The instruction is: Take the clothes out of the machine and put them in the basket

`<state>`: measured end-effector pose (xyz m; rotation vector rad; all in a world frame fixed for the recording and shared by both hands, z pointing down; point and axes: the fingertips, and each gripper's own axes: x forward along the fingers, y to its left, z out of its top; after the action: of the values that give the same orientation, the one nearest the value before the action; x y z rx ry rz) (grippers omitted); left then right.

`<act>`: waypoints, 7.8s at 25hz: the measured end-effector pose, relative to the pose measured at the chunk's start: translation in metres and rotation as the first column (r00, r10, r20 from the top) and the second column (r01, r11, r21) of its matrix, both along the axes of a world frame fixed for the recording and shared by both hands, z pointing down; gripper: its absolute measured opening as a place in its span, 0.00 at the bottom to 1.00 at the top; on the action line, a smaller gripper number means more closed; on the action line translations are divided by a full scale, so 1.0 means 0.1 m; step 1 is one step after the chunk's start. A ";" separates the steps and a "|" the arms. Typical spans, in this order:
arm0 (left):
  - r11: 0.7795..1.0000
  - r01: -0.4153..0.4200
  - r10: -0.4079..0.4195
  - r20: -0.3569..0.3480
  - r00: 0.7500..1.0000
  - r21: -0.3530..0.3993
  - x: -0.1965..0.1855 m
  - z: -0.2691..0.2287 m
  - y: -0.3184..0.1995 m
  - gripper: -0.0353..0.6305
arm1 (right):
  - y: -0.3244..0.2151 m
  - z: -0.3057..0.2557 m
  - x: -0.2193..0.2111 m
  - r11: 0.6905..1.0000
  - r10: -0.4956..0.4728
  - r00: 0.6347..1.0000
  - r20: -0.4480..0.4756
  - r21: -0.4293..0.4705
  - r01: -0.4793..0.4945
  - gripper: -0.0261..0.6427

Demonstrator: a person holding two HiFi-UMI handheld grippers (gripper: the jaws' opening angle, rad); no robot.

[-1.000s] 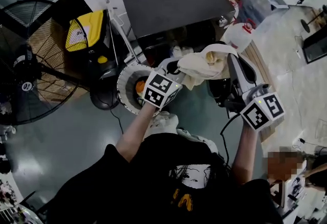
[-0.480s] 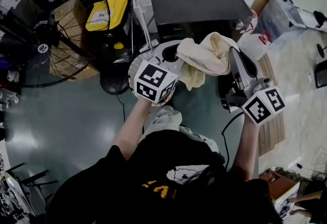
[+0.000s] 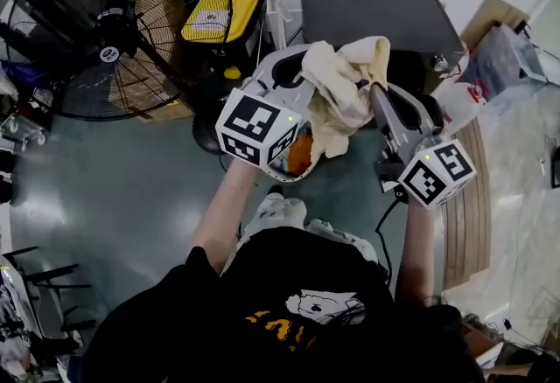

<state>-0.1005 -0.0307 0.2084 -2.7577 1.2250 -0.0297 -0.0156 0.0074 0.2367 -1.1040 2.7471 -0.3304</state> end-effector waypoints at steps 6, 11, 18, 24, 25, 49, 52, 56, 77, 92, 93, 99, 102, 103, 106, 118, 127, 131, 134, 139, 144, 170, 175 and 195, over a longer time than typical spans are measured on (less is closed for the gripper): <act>0.998 0.040 -0.041 0.009 0.999 0.053 -0.34 -0.23 -0.03 0.08 | -0.11 0.11 -0.54 0.995 -0.091 0.996 -0.025 -0.035 0.090 0.08; 0.995 0.060 -0.061 0.008 0.998 0.077 -0.63 -0.33 -0.12 0.08 | -0.28 0.23 -0.98 0.988 -0.139 0.989 -0.048 -0.071 0.136 0.08; 0.986 0.081 -0.079 -0.014 0.997 0.145 -1.13 -0.63 -0.20 0.08 | -0.44 0.28 -1.62 0.974 -0.212 0.976 -0.055 -0.087 0.207 0.08; 0.961 0.042 -0.063 0.068 0.996 0.272 -1.33 -0.96 -0.25 0.08 | -0.62 0.08 -2.02 0.969 -0.242 0.970 -0.025 -0.057 0.240 0.08; 0.961 0.041 -0.065 0.079 0.995 0.272 -1.38 -0.94 -0.28 0.08 | -0.66 0.09 -2.08 0.969 -0.242 0.970 -0.029 -0.060 0.240 0.08; 0.927 -0.063 0.179 0.289 0.940 -0.369 -1.62 2.13 -0.74 0.08 | -0.80 2.56 -1.75 0.815 -0.044 0.963 -0.266 -0.566 -0.120 0.08; 0.897 -0.076 0.222 0.295 0.929 -0.435 -1.56 2.45 -0.74 0.08 | -0.76 2.75 -1.61 0.787 -0.013 0.954 -0.300 -0.592 -0.175 0.09; 0.859 -0.080 0.280 0.334 0.900 -0.505 -1.58 2.84 -0.75 0.08 | -0.72 3.01 -1.57 0.747 0.039 0.951 -0.307 -0.623 -0.232 0.10; 0.655 0.051 0.434 0.431 0.792 -0.754 -1.72 4.13 -0.45 0.31 | -0.67 3.48 -1.41 0.672 0.099 0.942 -0.320 -0.677 -0.301 0.38; 0.693 0.000 0.372 0.358 0.856 -0.721 -1.49 3.80 -0.58 0.30 | -0.71 3.28 -1.17 0.710 0.146 0.944 -0.297 -0.633 -0.309 0.37; 0.695 -0.001 0.365 0.351 0.863 -0.719 -1.44 3.77 -0.59 0.30 | -0.71 3.28 -1.13 0.710 0.147 0.944 -0.295 -0.633 -0.308 0.37; 0.713 0.000 0.314 0.319 0.894 -0.701 -1.05 3.60 -0.58 0.28 | -0.77 3.26 -0.76 0.727 0.131 0.950 -0.284 -0.624 -0.287 0.37; 0.719 0.016 0.288 0.318 0.903 -0.695 -0.81 3.55 -0.57 0.28 | -0.82 3.26 -0.54 0.741 0.104 0.956 -0.274 -0.620 -0.258 0.37; 0.716 0.026 0.274 0.316 0.908 -0.698 -0.74 3.54 -0.55 0.28 | -0.83 3.26 -0.46 0.744 0.092 0.958 -0.273 -0.621 -0.248 0.37; 0.707 0.061 0.230 0.310 0.923 -0.705 -0.53 3.50 -0.51 0.28 | -0.85 3.26 -0.23 0.751 0.061 0.962 -0.267 -0.622 -0.220 0.37; 0.727 0.155 0.098 0.325 0.941 -0.669 0.38 3.31 -0.51 0.26 | -1.11 3.33 0.68 0.775 0.028 0.978 -0.208 -0.613 -0.153 0.35; 0.719 0.169 0.078 0.320 0.944 -0.674 0.87 3.34 -0.53 0.26 | -1.36 3.52 1.13 0.778 0.081 0.977 -0.199 -0.600 -0.187 0.35; 0.724 0.144 0.118 0.327 0.938 -0.674 1.00 3.39 -0.61 0.26 | -1.51 3.65 1.27 0.785 0.100 0.965 -0.243 -0.577 -0.226 0.35; 0.730 0.138 0.133 0.337 0.932 -0.670 1.06 3.45 -0.69 0.26 | -1.61 3.81 1.34 0.796 0.095 0.952 -0.291 -0.551 -0.248 0.35; 0.722 0.112 0.191 0.351 0.917 -0.683 1.15 3.62 -0.71 0.26 | -1.64 4.22 1.30 0.794 0.079 0.936 -0.343 -0.546 -0.267 0.35; 0.724 0.054 0.282 0.366 0.887 -0.688 1.27 3.85 -0.74 0.26 | -1.71 4.58 1.28 0.804 0.065 0.914 -0.400 -0.522 -0.286 0.35; 0.731 -0.040 0.431 0.415 0.801 -0.681 1.01 5.50 -1.35 0.26 | -2.80 6.60 1.19 0.834 0.063 0.834 -0.548 -0.430 -0.345 0.40; 0.728 -0.052 0.441 0.408 0.799 -0.684 1.06 5.75 -1.42 0.25 | -3.00 6.91 1.27 0.837 0.040 0.798 -0.602 -0.416 -0.356 0.47; 0.756 -0.087 0.423 0.383 0.821 -0.649 0.97 6.12 -1.49 0.26 | -3.51 7.52 1.18 0.875 -0.041 0.669 -0.742 -0.351 -0.335 0.40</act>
<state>-0.0036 -0.1798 0.8201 -3.0647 0.7387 -1.2657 0.1026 -0.3438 0.9885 -1.9581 3.3093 -0.6764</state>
